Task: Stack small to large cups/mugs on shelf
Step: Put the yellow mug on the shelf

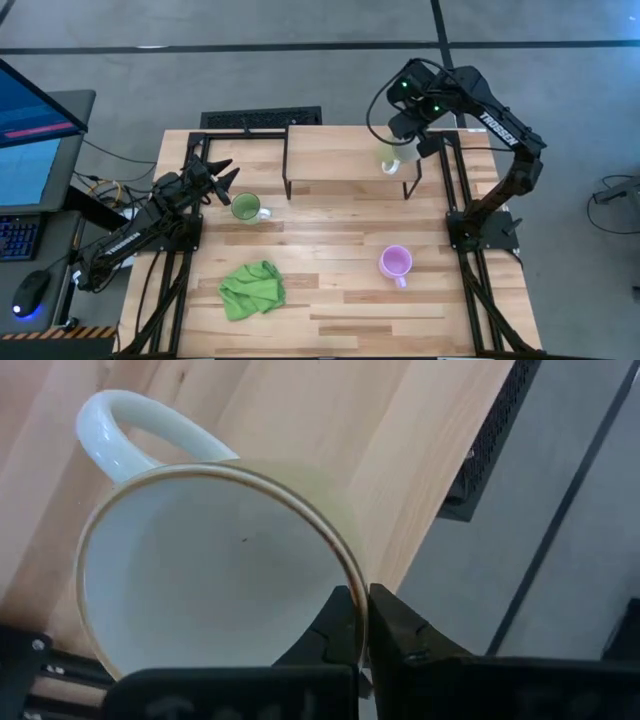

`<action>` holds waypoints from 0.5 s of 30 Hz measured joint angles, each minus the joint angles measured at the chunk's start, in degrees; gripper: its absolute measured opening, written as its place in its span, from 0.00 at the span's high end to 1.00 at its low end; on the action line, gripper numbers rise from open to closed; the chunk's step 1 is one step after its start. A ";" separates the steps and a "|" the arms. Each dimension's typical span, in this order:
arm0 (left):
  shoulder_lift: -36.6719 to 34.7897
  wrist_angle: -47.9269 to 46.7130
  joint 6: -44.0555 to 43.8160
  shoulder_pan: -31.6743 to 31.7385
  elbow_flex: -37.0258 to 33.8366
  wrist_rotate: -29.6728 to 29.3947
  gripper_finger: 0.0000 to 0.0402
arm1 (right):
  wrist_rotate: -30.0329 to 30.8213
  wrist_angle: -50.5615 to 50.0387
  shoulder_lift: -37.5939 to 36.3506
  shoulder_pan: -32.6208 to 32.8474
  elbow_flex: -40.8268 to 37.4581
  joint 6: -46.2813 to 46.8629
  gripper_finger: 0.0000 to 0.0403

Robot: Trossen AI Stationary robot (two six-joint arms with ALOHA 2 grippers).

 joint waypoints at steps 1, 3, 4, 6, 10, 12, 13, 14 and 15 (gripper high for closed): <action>0.00 0.01 0.00 -0.02 0.00 0.02 0.54 | 0.03 0.00 0.00 -0.19 0.00 -0.80 0.95; 0.00 0.00 0.00 -0.01 0.00 0.00 0.54 | -0.05 0.02 0.02 -0.57 0.00 -1.48 0.95; 0.00 0.01 0.01 -0.01 0.00 0.02 0.54 | -0.08 0.00 0.02 -0.58 0.00 -1.53 0.95; 0.00 0.01 -0.17 0.00 0.00 0.02 0.54 | -0.04 0.00 0.61 -0.60 0.04 -2.72 0.95; 0.00 0.02 -0.39 -0.01 0.00 0.02 0.54 | -0.20 -0.03 1.15 -2.03 0.04 -4.92 0.95; 0.00 0.02 -0.39 0.00 0.00 0.02 0.54 | 0.60 -0.08 2.01 -2.14 0.18 -6.66 0.95; 0.02 0.02 -0.39 -0.01 0.00 0.02 0.54 | 1.32 0.07 2.62 -2.62 0.05 -6.95 0.95; 0.00 0.02 -0.40 0.00 0.00 0.02 0.54 | 1.57 0.21 3.09 -3.07 -0.07 -6.99 0.95; 0.02 0.02 -0.40 0.00 0.00 0.02 0.54 | 1.88 0.19 3.44 -3.48 -0.09 -7.02 0.95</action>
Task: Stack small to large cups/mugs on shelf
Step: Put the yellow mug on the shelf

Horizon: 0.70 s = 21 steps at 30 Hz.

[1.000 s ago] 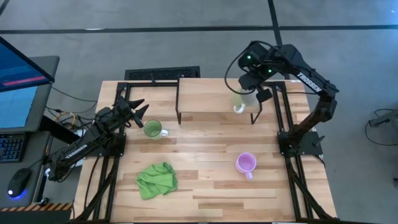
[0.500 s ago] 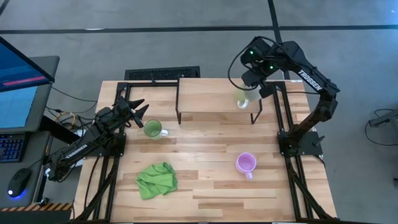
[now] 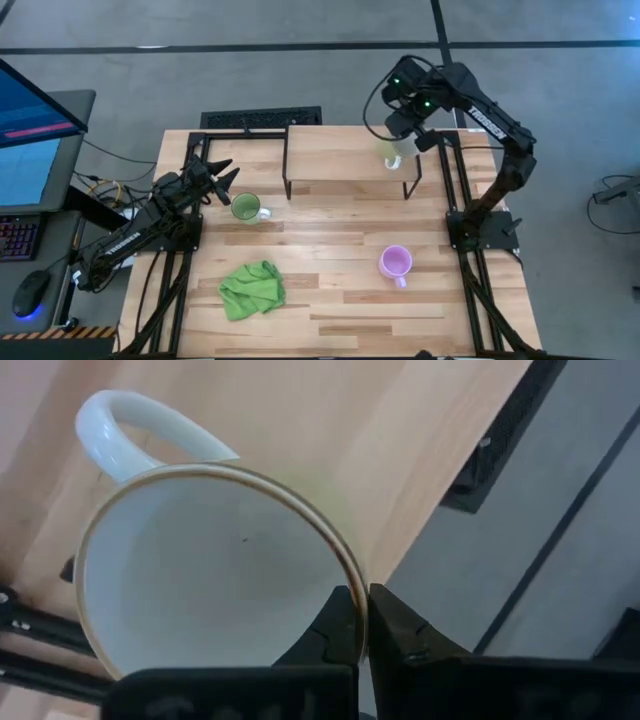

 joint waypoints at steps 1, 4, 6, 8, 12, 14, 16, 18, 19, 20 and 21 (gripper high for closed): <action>-0.02 -0.02 -0.02 -0.02 0.00 0.00 0.54 | 0.30 -0.15 0.30 -0.27 0.08 0.00 0.95; -0.01 -0.01 -0.02 -0.01 0.00 0.02 0.54 | 0.88 -0.12 1.61 -1.58 0.13 -0.13 0.95; 0.00 0.00 -0.02 0.00 0.00 0.02 0.54 | 0.86 0.15 2.15 -1.97 0.17 -1.31 0.95; -0.01 0.00 -0.02 -0.02 0.00 0.02 0.54 | 1.16 -0.03 2.39 -1.93 0.26 -2.36 0.95; -0.02 -0.01 -0.08 -0.01 0.00 0.00 0.54 | 0.92 0.11 2.63 -1.93 0.31 -3.48 0.95; -0.02 0.00 -0.06 -0.01 0.00 0.00 0.54 | 0.76 0.09 2.65 -1.76 0.31 -4.07 0.95; -0.02 0.00 -0.06 -0.02 0.00 0.00 0.54 | 0.73 0.09 2.68 -1.51 0.31 -5.29 0.95; -0.02 0.00 -0.06 0.00 0.00 -0.02 0.54 | 0.73 0.07 2.68 -1.45 0.31 -6.12 0.95; -0.01 0.00 -0.06 0.00 0.00 -0.02 0.54 | 0.65 0.06 2.69 -1.28 0.31 -6.29 0.95; -0.02 0.00 -0.06 -0.01 0.00 -0.02 0.54 | 0.34 0.05 2.72 -1.11 0.31 -6.45 0.95; -0.02 0.00 -0.06 -0.01 0.00 -0.02 0.54 | -0.12 0.07 2.72 -1.12 0.31 -6.58 0.95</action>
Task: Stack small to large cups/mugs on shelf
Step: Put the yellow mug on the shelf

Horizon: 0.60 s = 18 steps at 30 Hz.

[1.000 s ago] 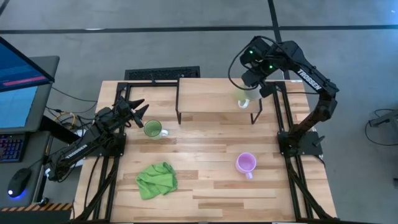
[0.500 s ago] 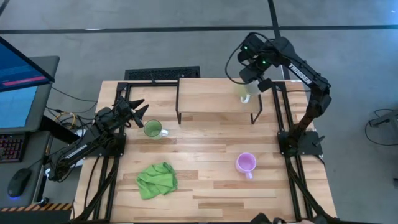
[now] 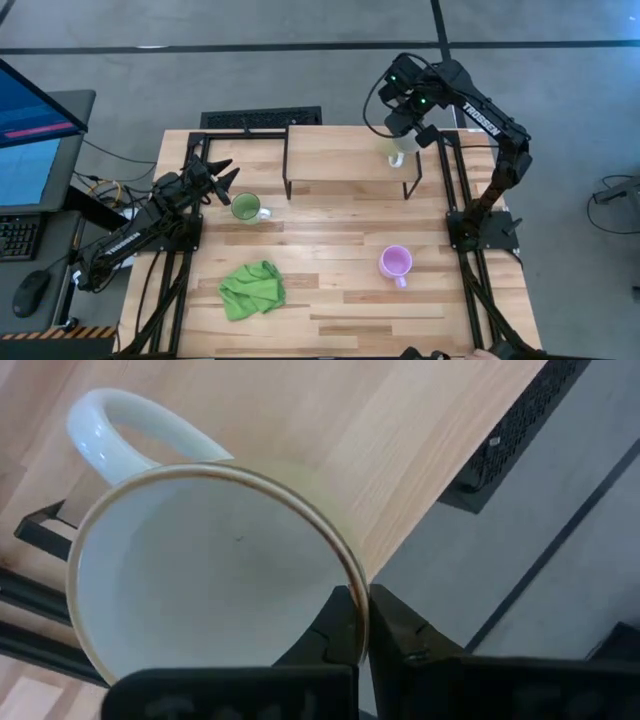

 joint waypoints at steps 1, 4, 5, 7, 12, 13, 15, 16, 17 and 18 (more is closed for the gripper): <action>0.00 0.00 -0.01 0.01 0.00 0.00 0.54 | -0.25 0.00 0.00 -0.05 0.00 -0.10 0.95; 0.00 0.00 0.01 0.01 0.00 0.00 0.54 | -0.43 0.00 0.02 -0.03 -0.02 -0.13 0.95; 0.00 0.00 0.01 0.01 0.00 0.00 0.54 | -0.47 0.00 0.05 -0.05 -0.02 -0.13 0.95; 0.00 0.00 0.01 0.01 0.00 0.00 0.54 | -0.73 0.02 0.13 -0.05 -0.02 -0.13 0.95; 0.00 0.00 0.01 0.01 0.00 -0.02 0.54 | -2.05 0.05 0.15 -0.05 -0.04 -1.01 0.95; 0.00 0.00 0.01 0.01 0.00 -0.02 0.54 | -2.15 0.04 0.16 -0.05 -0.05 -1.45 0.95; 0.00 0.00 0.02 0.00 0.00 -0.02 0.54 | -2.31 0.03 0.17 -0.05 -0.07 -1.58 0.95; 0.00 0.00 0.01 0.01 0.00 -0.02 0.54 | -2.46 0.03 0.17 -0.05 -0.07 -1.60 0.95; 0.02 0.00 0.01 0.00 0.00 -0.02 0.54 | -2.67 0.03 0.17 -0.05 -0.07 -1.64 0.95; 0.01 0.00 0.04 0.01 0.00 -0.02 0.54 | -3.14 0.03 0.17 -0.05 -0.07 -2.19 0.95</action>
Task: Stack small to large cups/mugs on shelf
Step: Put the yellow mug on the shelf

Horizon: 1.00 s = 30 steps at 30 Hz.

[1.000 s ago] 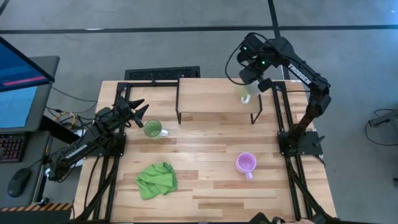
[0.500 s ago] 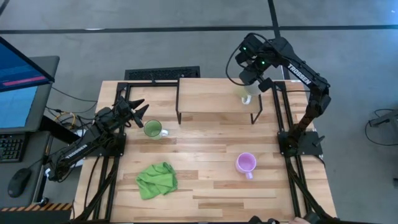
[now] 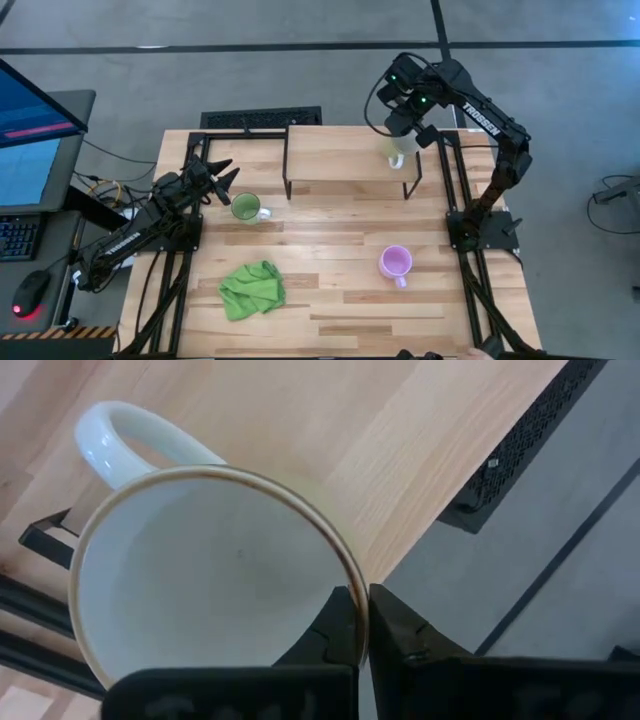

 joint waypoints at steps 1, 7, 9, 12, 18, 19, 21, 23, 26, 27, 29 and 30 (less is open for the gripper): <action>-0.01 0.00 0.00 -0.02 0.00 0.00 0.54 | -0.36 0.00 0.00 0.00 -0.02 -0.62 0.95; 0.01 0.00 0.00 0.00 0.00 0.00 0.54 | -0.91 0.20 1.71 0.29 0.13 -0.69 0.95; 0.00 0.00 0.00 -0.02 0.00 -0.02 0.54 | -1.26 0.55 2.61 -0.31 0.27 -0.42 0.95; 0.01 0.00 0.00 -0.02 0.00 0.00 0.54 | -1.60 1.06 3.34 0.10 0.33 -0.58 0.95; 0.01 0.00 0.02 0.00 0.00 0.00 0.54 | -2.07 1.83 3.43 0.00 0.26 -1.15 0.95; 0.01 0.00 0.02 0.00 0.00 0.00 0.54 | -2.38 1.83 3.43 -0.37 0.26 -1.16 0.95; -0.01 0.00 0.02 0.00 0.00 0.00 0.54 | -2.79 1.92 3.45 -0.59 0.26 -1.32 0.95; -0.01 0.00 0.02 0.00 0.00 0.00 0.54 | -2.81 2.09 3.45 -0.83 0.22 -1.55 0.95; 0.00 0.00 0.02 0.00 0.00 0.01 0.54 | -2.83 2.34 3.48 -0.87 0.19 -1.55 0.95; 0.01 0.00 0.02 -0.02 0.00 0.01 0.54 | -2.83 2.44 3.48 -0.91 0.17 -1.56 0.95; 0.01 0.00 0.02 -0.02 0.00 0.00 0.54 | -2.83 2.56 3.50 -1.22 0.15 -1.65 0.95; 0.01 0.00 0.02 0.00 0.00 0.02 0.54 | -2.90 2.58 3.50 -1.38 0.13 -1.66 0.95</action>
